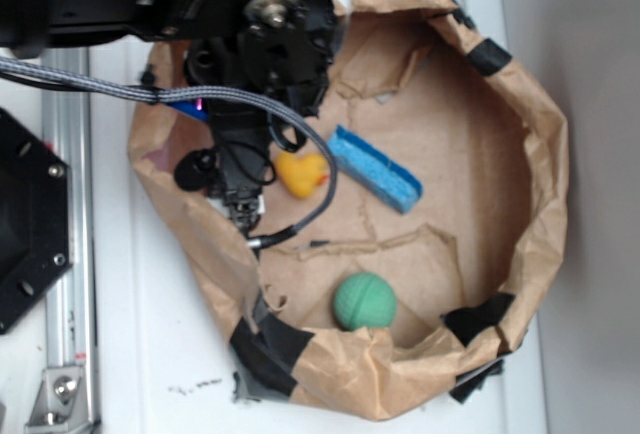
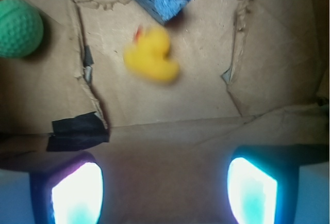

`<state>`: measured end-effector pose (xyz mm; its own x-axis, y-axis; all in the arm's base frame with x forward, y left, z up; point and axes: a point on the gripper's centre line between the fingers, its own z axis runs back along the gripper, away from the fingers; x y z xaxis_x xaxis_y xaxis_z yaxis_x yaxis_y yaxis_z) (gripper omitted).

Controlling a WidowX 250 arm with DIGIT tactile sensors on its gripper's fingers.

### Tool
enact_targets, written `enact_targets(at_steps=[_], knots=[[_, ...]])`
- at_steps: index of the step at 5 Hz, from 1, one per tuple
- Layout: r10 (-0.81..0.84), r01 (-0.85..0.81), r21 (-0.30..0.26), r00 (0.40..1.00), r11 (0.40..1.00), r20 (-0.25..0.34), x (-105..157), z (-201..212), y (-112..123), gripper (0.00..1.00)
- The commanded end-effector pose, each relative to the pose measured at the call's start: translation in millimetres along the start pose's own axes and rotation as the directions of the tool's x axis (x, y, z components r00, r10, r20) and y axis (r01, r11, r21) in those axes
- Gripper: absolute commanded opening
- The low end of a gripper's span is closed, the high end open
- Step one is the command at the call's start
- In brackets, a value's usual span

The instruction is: Grab the yellow duck.

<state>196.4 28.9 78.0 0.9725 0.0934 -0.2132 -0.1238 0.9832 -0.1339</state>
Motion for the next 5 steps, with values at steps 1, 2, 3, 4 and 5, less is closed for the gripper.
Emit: enact_targets(at_steps=[1, 2, 3, 4, 5], knots=[[-0.012, 0.01, 0.064, 1.0, 0.998, 0.026, 10, -14, 6, 1.0], [-0.047, 0.042, 0.095, 0.997, 0.995, 0.054, 20, -32, 9, 1.0], [-0.056, 0.051, 0.046, 0.993, 0.998, 0.107, 36, -49, 3, 1.0], [-0.069, 0.073, -0.023, 0.986, 0.997, 0.151, 47, -40, -12, 1.0], [-0.062, 0.07, -0.034, 0.981, 0.997, 0.186, 56, -36, -25, 1.0]])
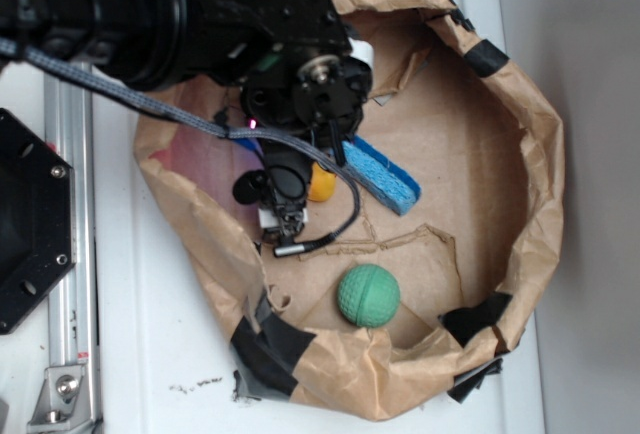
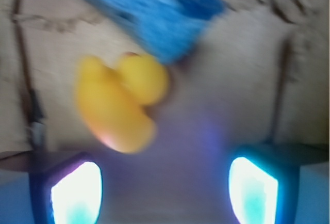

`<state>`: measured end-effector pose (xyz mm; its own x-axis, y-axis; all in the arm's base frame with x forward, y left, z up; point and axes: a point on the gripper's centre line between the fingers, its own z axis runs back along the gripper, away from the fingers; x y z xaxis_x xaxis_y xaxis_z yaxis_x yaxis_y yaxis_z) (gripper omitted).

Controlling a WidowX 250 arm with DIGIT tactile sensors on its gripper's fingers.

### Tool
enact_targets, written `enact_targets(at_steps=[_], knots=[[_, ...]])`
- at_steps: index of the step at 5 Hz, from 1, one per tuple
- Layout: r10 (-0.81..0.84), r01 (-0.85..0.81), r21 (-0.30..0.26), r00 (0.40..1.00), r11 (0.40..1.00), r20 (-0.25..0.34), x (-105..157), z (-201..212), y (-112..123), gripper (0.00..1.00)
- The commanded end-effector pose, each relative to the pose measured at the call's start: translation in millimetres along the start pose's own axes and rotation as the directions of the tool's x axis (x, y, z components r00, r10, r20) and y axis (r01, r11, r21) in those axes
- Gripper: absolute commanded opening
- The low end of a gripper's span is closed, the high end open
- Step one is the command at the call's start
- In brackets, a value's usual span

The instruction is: Grab the yellow duck.

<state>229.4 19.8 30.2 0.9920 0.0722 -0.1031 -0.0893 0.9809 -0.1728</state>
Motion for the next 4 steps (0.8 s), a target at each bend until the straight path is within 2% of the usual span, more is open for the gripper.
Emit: enact_targets(at_steps=[1, 2, 3, 4], knots=[[-0.072, 0.068, 0.046, 0.994, 0.997, 0.086, 28, -3, -24, 1.0], [-0.097, 0.096, 0.025, 0.993, 0.995, 0.071, 35, -18, -29, 1.0], [-0.099, 0.093, 0.087, 0.993, 0.992, 0.063, 37, -23, -30, 1.0], [-0.06, 0.055, 0.125, 0.998, 0.991, 0.036, 33, -28, -18, 0.99]])
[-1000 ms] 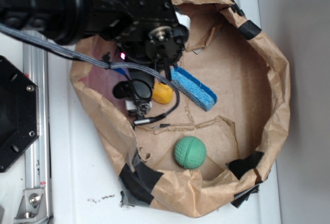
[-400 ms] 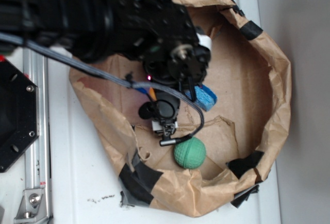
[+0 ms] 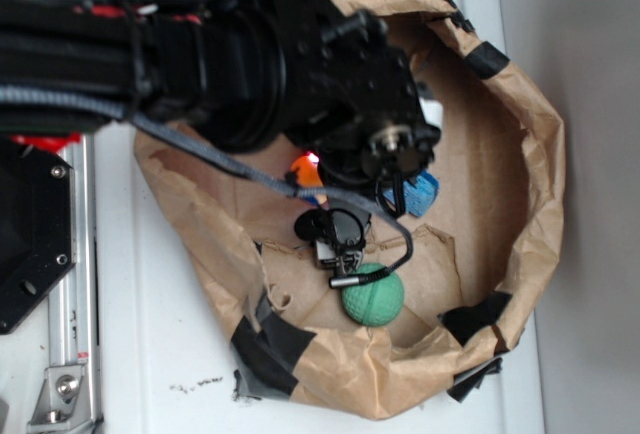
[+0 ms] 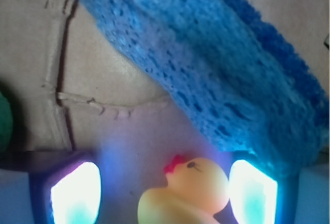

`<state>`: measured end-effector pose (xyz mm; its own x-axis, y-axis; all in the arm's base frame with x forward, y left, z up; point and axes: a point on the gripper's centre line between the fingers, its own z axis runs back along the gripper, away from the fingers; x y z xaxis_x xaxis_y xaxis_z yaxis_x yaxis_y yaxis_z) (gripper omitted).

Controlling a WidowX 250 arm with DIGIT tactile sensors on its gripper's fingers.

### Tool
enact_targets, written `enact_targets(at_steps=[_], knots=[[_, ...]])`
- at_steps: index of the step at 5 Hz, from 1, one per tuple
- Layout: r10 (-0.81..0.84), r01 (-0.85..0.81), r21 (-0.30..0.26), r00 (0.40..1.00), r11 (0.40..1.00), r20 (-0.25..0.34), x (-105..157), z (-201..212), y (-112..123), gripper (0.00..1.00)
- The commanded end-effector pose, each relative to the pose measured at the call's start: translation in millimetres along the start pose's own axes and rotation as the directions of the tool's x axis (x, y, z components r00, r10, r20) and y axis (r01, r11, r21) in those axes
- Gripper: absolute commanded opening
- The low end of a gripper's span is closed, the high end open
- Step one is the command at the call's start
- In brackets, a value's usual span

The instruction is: Grab the yellow duck.

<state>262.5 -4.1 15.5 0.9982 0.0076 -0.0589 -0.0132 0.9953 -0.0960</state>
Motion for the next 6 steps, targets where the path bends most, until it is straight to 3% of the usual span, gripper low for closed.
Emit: enact_targets(at_steps=[1, 2, 3, 4, 6], knots=[[0.034, -0.031, 0.074, 0.999, 0.997, -0.042, -19, -21, 17, 0.93], [0.04, -0.032, 0.078, 0.994, 0.996, -0.102, -46, -29, 22, 0.0], [0.014, -0.007, 0.109, 0.998, 0.994, -0.064, -54, -14, 18, 0.0], [0.024, -0.022, 0.098, 0.999, 0.995, -0.024, -51, 2, 18, 0.0], [0.031, -0.031, 0.09, 1.0, 0.995, 0.002, -40, 19, 19, 0.0]])
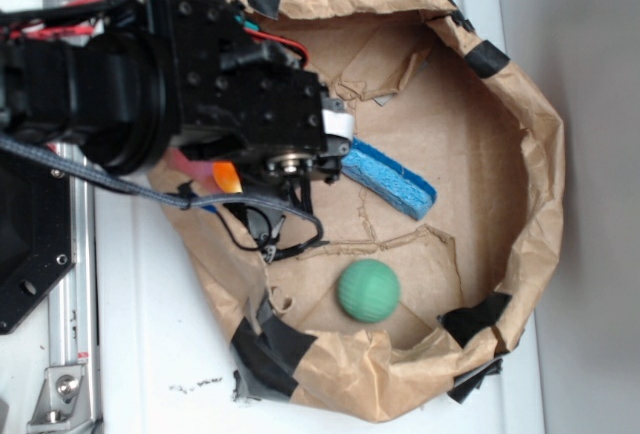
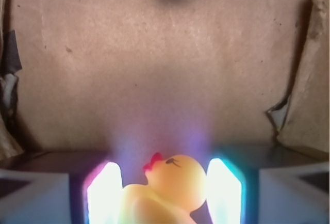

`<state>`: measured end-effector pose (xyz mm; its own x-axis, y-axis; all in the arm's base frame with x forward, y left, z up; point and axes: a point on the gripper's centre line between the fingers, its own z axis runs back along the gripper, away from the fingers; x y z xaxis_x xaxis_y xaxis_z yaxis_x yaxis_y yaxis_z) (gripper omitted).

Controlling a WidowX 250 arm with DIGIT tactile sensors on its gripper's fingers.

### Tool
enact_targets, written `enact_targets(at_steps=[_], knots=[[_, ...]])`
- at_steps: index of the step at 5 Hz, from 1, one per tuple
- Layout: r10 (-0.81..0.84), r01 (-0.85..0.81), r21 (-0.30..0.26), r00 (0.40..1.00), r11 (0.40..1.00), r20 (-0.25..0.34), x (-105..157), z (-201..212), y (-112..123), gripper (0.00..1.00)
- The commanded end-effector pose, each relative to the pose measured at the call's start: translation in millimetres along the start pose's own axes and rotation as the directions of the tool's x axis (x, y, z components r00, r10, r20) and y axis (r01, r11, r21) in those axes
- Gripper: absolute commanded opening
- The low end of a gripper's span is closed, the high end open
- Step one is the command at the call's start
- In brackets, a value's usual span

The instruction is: Grab the yellow duck.

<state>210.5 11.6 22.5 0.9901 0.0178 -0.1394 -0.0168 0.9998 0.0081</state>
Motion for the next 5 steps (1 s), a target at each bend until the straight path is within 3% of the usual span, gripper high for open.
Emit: enact_targets(at_steps=[1, 2, 3, 4, 5], knots=[[0.027, -0.024, -0.028, 0.995, 0.999, 0.094, 17, 31, 4, 0.0], [0.044, -0.037, -0.048, 0.987, 0.998, 0.156, 21, 76, -1, 0.0], [0.29, -0.275, -0.092, 0.928, 0.957, 0.235, 19, 114, -6, 0.0], [0.338, -0.312, -0.14, 0.908, 0.94, 0.247, 25, 119, -6, 0.0], [0.297, -0.288, -0.074, 0.911, 0.955, 0.286, 41, 112, 0, 0.0]])
